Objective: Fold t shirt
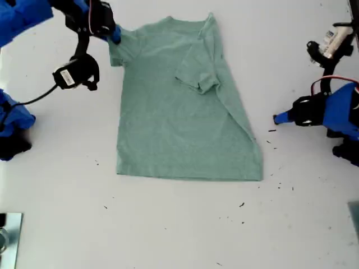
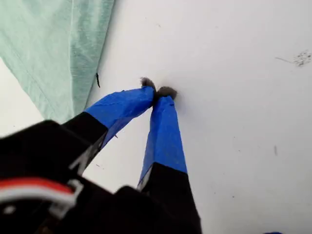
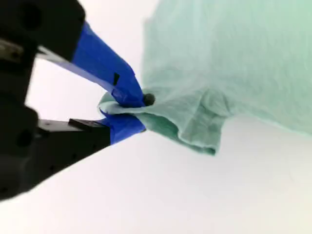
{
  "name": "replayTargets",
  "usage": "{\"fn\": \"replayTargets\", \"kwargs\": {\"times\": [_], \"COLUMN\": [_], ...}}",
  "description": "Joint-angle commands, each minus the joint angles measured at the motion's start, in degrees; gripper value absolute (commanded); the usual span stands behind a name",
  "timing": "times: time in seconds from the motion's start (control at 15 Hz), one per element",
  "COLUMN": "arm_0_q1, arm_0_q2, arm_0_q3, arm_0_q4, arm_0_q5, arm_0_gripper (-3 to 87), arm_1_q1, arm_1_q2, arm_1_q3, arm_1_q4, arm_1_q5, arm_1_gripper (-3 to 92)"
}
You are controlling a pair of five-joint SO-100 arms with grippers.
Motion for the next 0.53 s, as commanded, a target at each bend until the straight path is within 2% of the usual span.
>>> {"fn": "replayTargets", "kwargs": {"times": [0.0, 0.13, 0.27, 0.47], "arm_0_q1": [1.49, 4.75, 10.72, 19.51], "arm_0_q2": [8.17, 6.33, -2.2, -25.14], "arm_0_q3": [-10.2, -12.66, -15.91, -38.32], "arm_0_q4": [4.75, 2.55, -2.81, -5.27], "arm_0_q5": [0.09, -0.35, -0.53, -0.88], "arm_0_gripper": [-0.3, -0.3, -0.3, -0.3], "arm_1_q1": [-0.18, 0.18, 0.09, -0.18], "arm_1_q2": [0.44, 0.53, 0.53, 0.53], "arm_1_q3": [2.29, 2.29, 2.29, 2.29], "arm_1_q4": [-0.35, -0.35, -0.35, -0.35], "arm_1_q5": [0.53, 0.44, 0.53, 0.88], "arm_1_gripper": [2.5, 2.5, 2.5, 2.5]}}
